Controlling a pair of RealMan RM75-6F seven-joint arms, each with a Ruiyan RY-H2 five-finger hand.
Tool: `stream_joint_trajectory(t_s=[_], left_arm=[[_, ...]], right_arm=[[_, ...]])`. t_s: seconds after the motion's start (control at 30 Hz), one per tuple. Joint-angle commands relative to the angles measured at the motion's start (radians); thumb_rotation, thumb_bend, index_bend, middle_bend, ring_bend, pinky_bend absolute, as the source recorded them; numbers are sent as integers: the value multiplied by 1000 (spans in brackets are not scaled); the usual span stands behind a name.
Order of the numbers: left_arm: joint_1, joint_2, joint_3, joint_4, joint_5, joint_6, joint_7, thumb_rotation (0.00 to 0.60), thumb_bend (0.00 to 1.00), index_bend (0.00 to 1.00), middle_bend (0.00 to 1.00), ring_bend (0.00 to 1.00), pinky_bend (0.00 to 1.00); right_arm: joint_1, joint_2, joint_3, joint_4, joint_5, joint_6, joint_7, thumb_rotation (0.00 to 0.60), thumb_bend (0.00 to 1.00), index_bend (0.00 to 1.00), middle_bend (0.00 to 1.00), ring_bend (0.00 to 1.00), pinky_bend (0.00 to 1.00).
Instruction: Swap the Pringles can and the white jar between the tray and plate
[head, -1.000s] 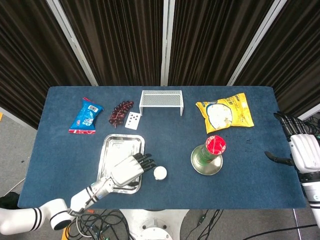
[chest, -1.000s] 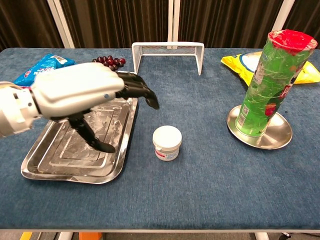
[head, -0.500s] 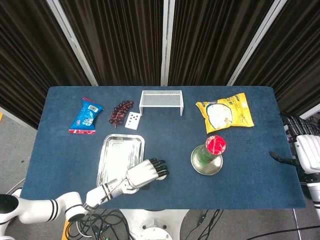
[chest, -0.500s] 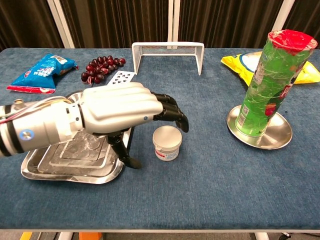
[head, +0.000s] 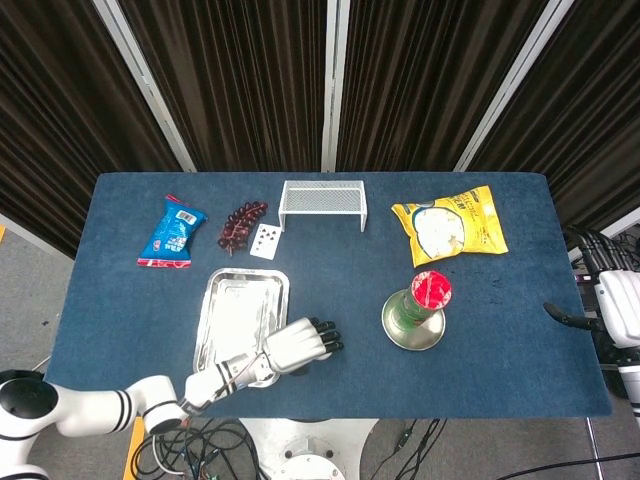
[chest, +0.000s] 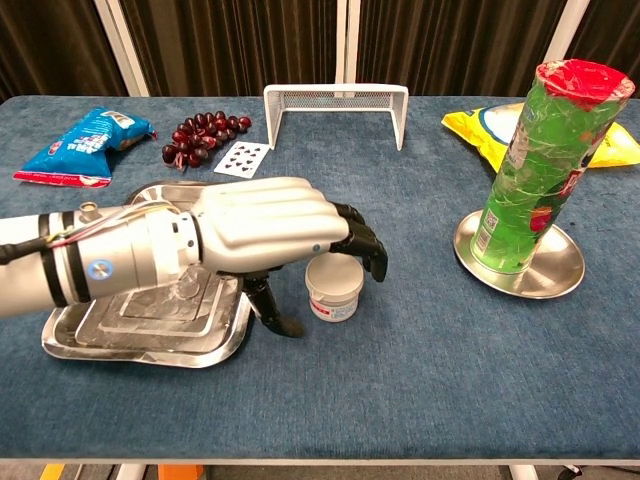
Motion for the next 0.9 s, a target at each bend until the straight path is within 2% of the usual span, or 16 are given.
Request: stream_joint_trajectory(t_s=[0.03,0.2,0.5,0.7,0.9], left_arm=[[-10,-14,1,16,-1,6,-9,600,127,285,288,240,498],[-30,-28,7,40,5,12,-32,600,147,322,344,296,552],[-55,-50,20,79,-1,10,-65,600,196,347,359,306,570],[-81,-72,10,120,-6,11,-93,600,263,375,386,336,600],[-86,-87,22,150,-6,24,-105,600,333,389,393,345,614]], right_arm=[[-1,0,1,1,0,-2,0,600,94,0,42,0,72],[-1,-1,2,5,2,-9,1,600,96,0,42,0,72],[-3,-2,2,11,-8,-16,21,600,97,0,42,0,72],[-4,-1,5,14,-7,-19,23,600,97,0,43,0,72],[-6,-1,5,14,-7,-21,21,600,98,0,43,0,72]])
